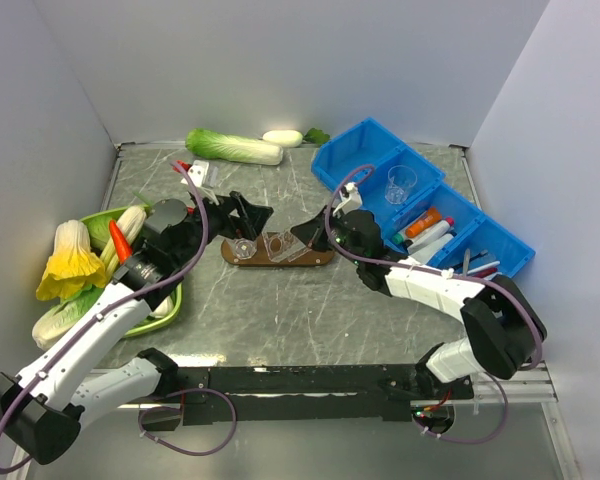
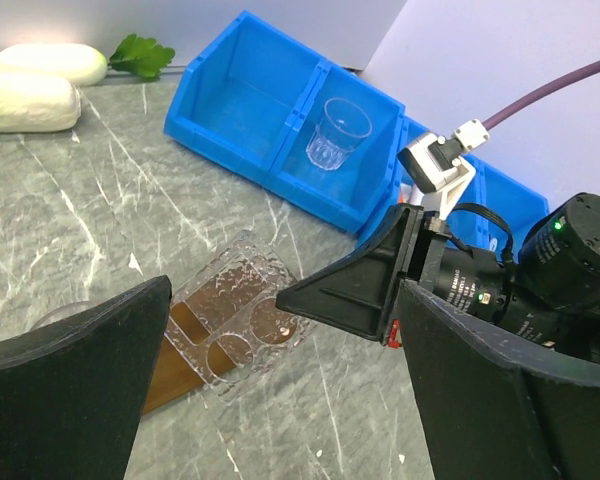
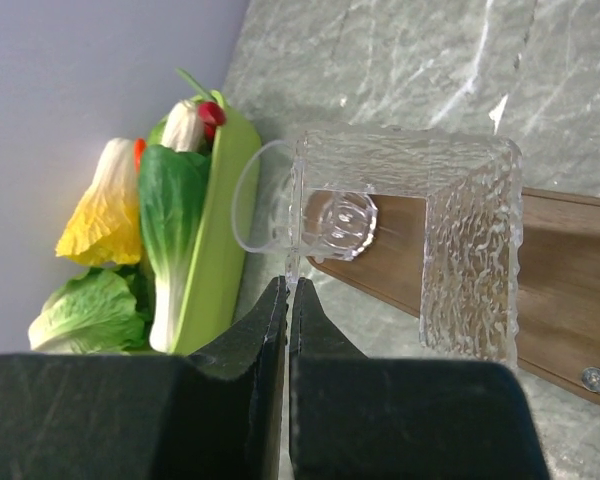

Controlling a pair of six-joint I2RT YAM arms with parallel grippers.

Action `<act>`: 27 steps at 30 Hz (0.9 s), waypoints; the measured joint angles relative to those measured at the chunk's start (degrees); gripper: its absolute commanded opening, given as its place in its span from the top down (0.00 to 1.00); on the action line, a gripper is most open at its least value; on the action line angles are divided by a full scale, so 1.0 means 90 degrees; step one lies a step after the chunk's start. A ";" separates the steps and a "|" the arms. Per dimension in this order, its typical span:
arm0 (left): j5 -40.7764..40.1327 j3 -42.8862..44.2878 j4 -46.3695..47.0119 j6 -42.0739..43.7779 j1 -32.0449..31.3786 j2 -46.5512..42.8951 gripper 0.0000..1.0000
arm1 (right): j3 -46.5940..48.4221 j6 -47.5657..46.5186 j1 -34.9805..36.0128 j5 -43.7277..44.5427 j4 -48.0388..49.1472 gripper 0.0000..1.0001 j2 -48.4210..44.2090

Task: Prepare toiletry sets of a toothbrush and toothpaste on the tray

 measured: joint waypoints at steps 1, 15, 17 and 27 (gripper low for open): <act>0.0000 0.0000 -0.0015 0.0000 0.0005 0.0010 0.01 | 0.0000 -0.0002 0.0000 -0.0002 0.0010 1.00 0.0056; 0.0015 0.0000 -0.0041 0.0022 0.0010 0.0080 0.00 | 0.0000 -0.0146 0.0000 0.0041 0.0163 1.00 0.0437; 0.0015 0.0000 -0.0056 0.0024 0.0010 0.0087 0.01 | 0.0000 -0.0170 0.0000 0.0083 0.0129 0.98 0.0444; 0.0015 0.0000 -0.0056 0.0051 0.0010 0.0087 0.01 | 0.0000 -0.0189 -0.0005 0.0512 -0.0007 0.78 0.0437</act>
